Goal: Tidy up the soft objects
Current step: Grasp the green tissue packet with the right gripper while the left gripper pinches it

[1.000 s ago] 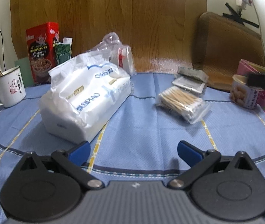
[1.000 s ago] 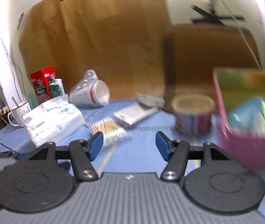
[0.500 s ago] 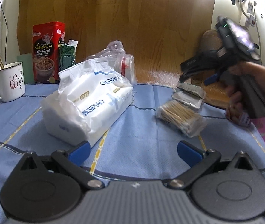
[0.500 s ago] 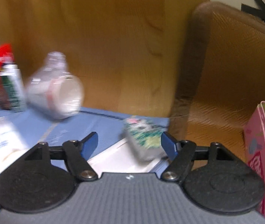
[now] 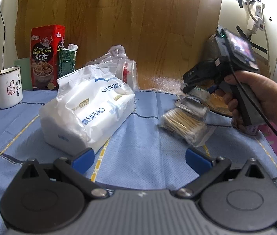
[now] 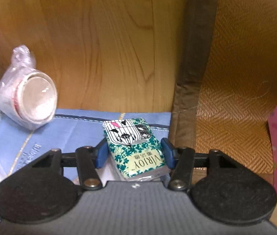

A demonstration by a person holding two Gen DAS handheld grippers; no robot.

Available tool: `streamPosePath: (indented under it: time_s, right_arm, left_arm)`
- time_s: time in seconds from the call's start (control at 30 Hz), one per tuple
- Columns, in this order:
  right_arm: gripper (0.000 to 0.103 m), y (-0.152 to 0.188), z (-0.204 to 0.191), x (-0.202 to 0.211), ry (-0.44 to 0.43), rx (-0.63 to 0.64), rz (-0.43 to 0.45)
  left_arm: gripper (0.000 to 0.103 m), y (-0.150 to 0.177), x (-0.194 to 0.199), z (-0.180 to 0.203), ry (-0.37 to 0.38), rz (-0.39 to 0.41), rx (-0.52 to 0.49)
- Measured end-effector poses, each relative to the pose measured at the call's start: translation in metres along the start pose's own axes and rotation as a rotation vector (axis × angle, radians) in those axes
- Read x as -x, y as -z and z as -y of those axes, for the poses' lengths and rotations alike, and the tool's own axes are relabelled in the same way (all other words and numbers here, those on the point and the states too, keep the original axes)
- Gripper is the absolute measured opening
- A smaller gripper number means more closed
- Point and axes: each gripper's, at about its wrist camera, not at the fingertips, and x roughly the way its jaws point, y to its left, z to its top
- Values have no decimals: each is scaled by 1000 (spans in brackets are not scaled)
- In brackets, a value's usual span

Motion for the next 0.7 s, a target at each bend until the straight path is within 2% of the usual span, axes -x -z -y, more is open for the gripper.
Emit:
streamPosePath:
  time_s: [0.2, 0.3, 0.5, 0.7]
  right_arm:
    - [58, 18, -18, 54, 0, 103, 160]
    - [58, 40, -20, 85, -41, 142, 202]
    - [59, 115, -15, 143, -149, 217, 177]
    - [59, 180, -3, 174, -169, 232, 155]
  left_arm:
    - [103, 0, 0, -2, 2, -4, 10]
    - [103, 0, 0, -2, 0, -6, 8]
    - [103, 0, -2, 3, -4, -18, -21]
    - [103, 1, -4, 11, 8, -47, -77]
